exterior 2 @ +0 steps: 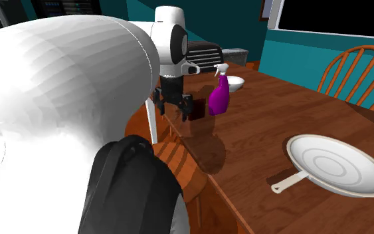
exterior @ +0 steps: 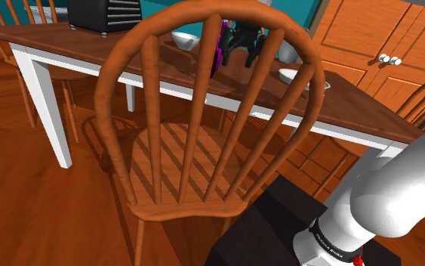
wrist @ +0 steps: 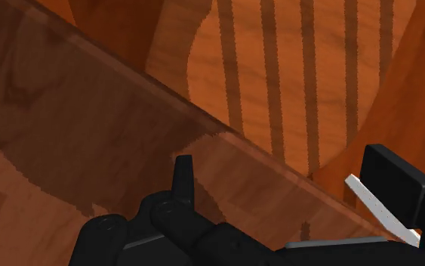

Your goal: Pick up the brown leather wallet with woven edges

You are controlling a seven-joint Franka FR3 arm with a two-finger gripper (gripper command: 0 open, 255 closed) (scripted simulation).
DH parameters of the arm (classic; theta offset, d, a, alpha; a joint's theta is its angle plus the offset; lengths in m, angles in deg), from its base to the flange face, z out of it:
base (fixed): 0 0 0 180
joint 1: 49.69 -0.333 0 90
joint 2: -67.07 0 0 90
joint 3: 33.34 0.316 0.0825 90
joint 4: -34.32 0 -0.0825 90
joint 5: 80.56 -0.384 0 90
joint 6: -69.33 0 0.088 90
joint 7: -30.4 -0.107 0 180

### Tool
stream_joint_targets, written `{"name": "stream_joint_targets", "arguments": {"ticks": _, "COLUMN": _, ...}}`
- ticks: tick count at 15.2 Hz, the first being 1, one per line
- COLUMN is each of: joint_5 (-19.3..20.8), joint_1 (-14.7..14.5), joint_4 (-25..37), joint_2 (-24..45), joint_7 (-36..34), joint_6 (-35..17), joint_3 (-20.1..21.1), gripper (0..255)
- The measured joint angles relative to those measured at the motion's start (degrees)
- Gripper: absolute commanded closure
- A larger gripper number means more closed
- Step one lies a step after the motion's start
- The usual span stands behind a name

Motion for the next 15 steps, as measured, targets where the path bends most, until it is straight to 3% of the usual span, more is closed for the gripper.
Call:
{"name": "stream_joint_targets", "arguments": {"ticks": 5, "joint_5": 0.2, "joint_1": 1.2, "joint_4": 16.4, "joint_2": 12.8, "joint_7": -6.1, "joint_6": 4.3, "joint_3": -0.5, "gripper": 0}}
{"name": "stream_joint_targets", "arguments": {"ticks": 10, "joint_5": 0.1, "joint_1": 1.8, "joint_4": 36.7, "joint_2": 26.5, "joint_7": -11.7, "joint_6": 11.5, "joint_3": -1.4, "gripper": 0}}
{"name": "stream_joint_targets", "arguments": {"ticks": 12, "joint_5": 0.1, "joint_1": 1.9, "joint_4": 37.7, "joint_2": 27.8, "joint_7": -12.2, "joint_6": 11.3, "joint_3": -1.6, "gripper": 0}}
{"name": "stream_joint_targets", "arguments": {"ticks": 15, "joint_5": 0.0, "joint_1": 2.0, "joint_4": 34.4, "joint_2": 27.0, "joint_7": -12.2, "joint_6": 8.8, "joint_3": -1.6, "gripper": 0}}
